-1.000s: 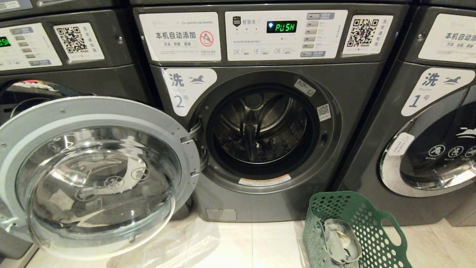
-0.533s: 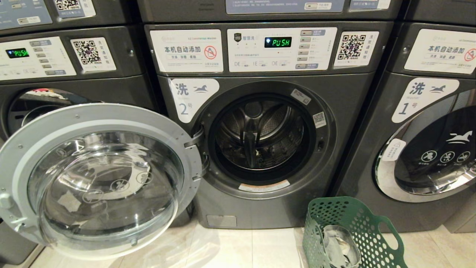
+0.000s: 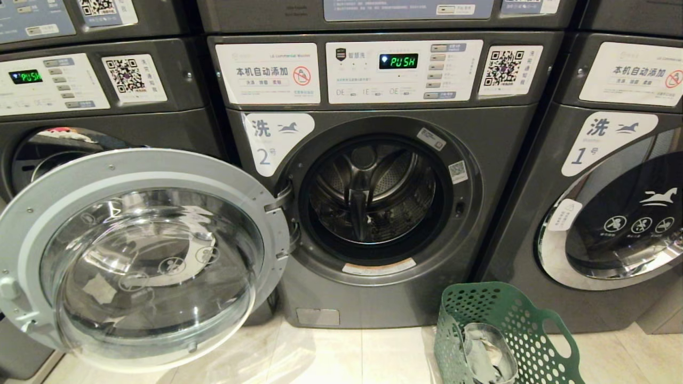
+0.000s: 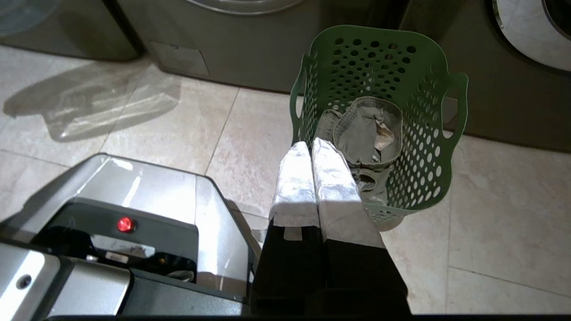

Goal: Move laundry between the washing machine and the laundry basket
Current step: Close the washing machine door with the left hand

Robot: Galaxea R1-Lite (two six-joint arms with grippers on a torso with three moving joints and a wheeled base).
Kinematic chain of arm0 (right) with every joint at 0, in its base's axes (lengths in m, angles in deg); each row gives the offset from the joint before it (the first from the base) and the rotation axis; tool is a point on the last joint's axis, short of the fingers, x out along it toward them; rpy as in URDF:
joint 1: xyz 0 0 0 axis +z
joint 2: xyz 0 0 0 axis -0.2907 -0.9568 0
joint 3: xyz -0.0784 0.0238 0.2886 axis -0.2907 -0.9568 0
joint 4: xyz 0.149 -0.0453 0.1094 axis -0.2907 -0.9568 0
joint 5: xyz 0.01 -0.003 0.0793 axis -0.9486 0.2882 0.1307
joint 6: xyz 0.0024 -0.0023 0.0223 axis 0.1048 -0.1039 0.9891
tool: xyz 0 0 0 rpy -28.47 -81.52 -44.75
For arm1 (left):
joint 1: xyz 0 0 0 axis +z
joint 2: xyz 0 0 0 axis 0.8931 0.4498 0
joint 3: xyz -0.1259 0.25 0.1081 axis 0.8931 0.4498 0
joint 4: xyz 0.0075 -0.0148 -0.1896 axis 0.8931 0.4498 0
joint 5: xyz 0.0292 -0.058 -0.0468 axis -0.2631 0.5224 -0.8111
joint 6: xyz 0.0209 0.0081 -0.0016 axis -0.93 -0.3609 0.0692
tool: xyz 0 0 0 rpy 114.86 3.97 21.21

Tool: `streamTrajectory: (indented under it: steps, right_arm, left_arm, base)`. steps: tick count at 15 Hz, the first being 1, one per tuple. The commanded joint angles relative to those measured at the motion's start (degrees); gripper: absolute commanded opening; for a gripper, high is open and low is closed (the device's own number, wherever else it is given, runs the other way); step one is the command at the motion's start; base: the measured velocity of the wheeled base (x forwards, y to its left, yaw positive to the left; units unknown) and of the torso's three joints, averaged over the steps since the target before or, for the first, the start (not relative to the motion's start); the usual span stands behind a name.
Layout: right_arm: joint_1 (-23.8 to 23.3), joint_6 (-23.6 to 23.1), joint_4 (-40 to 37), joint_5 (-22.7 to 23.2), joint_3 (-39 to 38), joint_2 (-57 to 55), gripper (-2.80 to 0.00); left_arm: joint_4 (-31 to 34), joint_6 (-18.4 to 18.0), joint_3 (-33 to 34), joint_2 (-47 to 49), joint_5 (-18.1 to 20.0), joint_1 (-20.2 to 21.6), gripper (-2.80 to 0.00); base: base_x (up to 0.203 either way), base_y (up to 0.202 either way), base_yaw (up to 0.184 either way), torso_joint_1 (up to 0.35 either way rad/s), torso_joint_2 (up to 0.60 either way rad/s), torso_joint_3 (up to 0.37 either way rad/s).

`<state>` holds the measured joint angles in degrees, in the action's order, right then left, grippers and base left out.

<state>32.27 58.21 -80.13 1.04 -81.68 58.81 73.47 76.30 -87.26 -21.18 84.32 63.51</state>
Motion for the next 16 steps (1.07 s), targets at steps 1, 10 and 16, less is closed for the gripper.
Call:
streamTrajectory:
  steps: [1,10,16]
  right_arm:
    - [-1.9,-2.1,-2.4,0.3,0.8,-0.2,-2.80]
    - [-16.3,-7.3,-3.9,2.2,1.1,0.4,-2.80]
    - [-15.7,-8.4,-3.8,3.8,0.9,15.0,-2.80]
  left_arm:
    - [0.1,0.0,0.1,-0.1,0.0,0.0,-2.80]
    - [0.0,0.0,0.1,-0.1,0.0,0.0,-2.80]
    - [0.0,0.0,0.1,-0.1,0.0,0.0,-2.80]
  base:
    - [0.000,0.000,0.000,0.000,0.00,0.000]
    - [0.000,0.000,0.000,0.000,0.00,0.000]
    - [0.000,0.000,0.000,0.000,0.00,0.000]
